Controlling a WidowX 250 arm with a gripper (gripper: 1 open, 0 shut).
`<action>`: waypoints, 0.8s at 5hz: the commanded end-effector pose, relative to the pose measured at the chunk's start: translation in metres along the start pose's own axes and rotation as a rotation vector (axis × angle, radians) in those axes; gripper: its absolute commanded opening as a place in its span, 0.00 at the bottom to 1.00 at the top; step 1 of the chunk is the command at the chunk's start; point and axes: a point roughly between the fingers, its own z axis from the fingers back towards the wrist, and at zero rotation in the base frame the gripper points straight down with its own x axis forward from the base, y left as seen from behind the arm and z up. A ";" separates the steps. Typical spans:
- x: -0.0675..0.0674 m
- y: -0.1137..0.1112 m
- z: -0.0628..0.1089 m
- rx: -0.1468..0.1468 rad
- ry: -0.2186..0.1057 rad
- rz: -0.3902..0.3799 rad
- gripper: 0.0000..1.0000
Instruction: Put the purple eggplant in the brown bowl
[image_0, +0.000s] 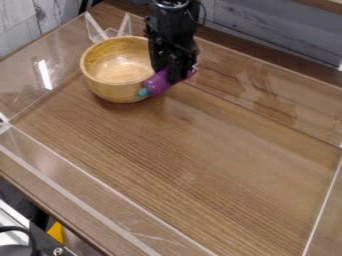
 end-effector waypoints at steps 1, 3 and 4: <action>0.019 0.006 0.016 0.034 -0.059 0.005 0.00; 0.012 0.007 0.001 0.035 -0.078 -0.054 0.00; 0.016 -0.005 0.008 0.040 -0.087 -0.047 0.00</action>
